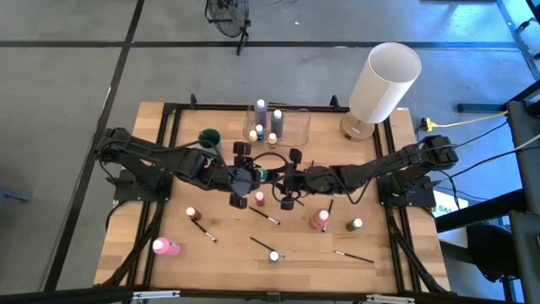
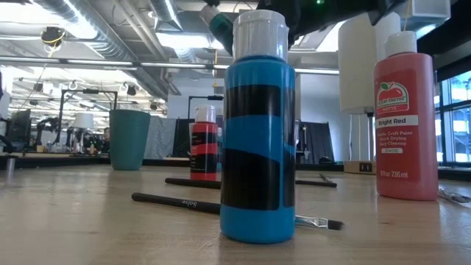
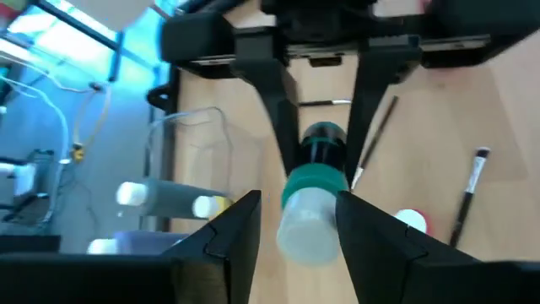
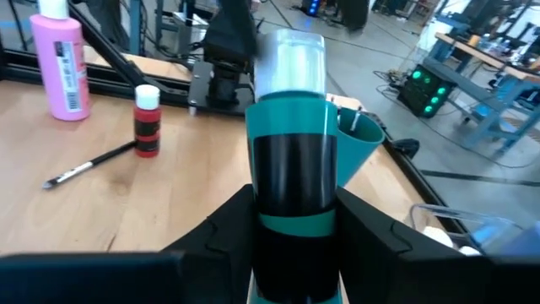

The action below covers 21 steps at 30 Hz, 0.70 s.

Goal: Pick & Place Paint Supplies
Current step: Put the green paint bottle into the transparent bin

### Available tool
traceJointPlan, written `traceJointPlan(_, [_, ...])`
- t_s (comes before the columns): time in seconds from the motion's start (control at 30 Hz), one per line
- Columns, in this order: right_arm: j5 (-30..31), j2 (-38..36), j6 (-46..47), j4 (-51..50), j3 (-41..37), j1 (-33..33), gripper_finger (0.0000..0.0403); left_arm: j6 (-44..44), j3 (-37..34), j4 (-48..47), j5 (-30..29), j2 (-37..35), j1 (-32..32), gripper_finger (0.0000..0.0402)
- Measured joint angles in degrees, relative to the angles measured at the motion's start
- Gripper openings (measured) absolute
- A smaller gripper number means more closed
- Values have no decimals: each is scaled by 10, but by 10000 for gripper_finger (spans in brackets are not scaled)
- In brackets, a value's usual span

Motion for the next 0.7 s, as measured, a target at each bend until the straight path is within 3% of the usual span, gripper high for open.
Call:
traceJointPlan(0.33, [46, -7, -3, 17, 0, 8, 133, -2, 0, -15, -117, -62, -64, 143])
traceJointPlan(0.47, [46, -21, -14, 37, 0, 13, 133, -28, 0, -32, -124, -92, -80, 143])
traceJointPlan(0.7, [28, -58, -24, 56, 0, 26, 133, -151, -21, -113, -99, -140, -84, 143])
